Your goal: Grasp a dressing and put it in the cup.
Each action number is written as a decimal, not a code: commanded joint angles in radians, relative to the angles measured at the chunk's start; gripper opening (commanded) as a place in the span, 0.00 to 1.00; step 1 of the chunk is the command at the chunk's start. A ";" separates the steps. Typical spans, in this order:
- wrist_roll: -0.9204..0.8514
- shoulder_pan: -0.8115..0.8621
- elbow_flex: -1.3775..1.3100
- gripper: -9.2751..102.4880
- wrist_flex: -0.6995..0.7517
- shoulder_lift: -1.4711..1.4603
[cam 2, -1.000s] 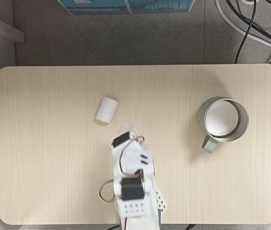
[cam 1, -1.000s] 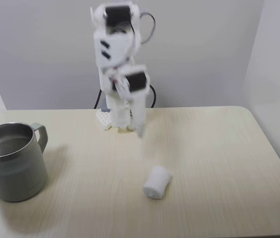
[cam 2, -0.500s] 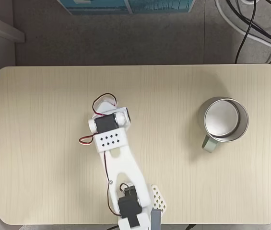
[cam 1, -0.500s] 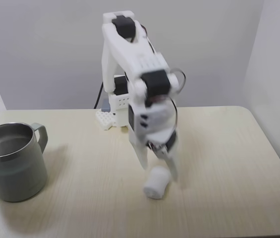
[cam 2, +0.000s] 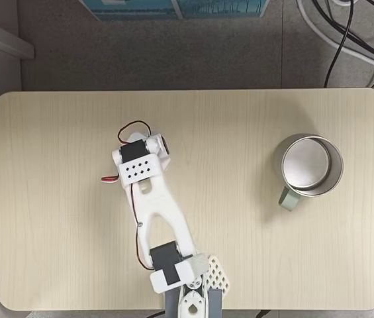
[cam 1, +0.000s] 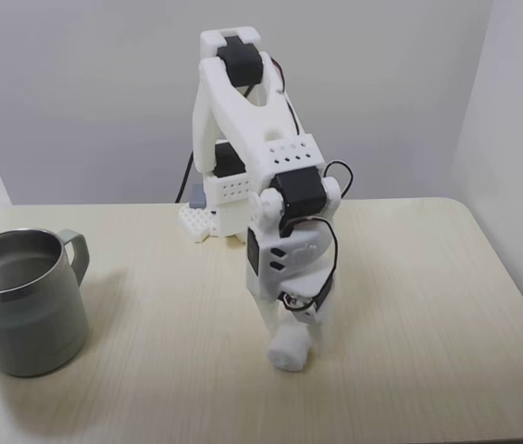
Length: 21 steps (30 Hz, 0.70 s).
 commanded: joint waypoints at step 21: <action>0.083 0.087 0.347 0.08 0.503 -0.506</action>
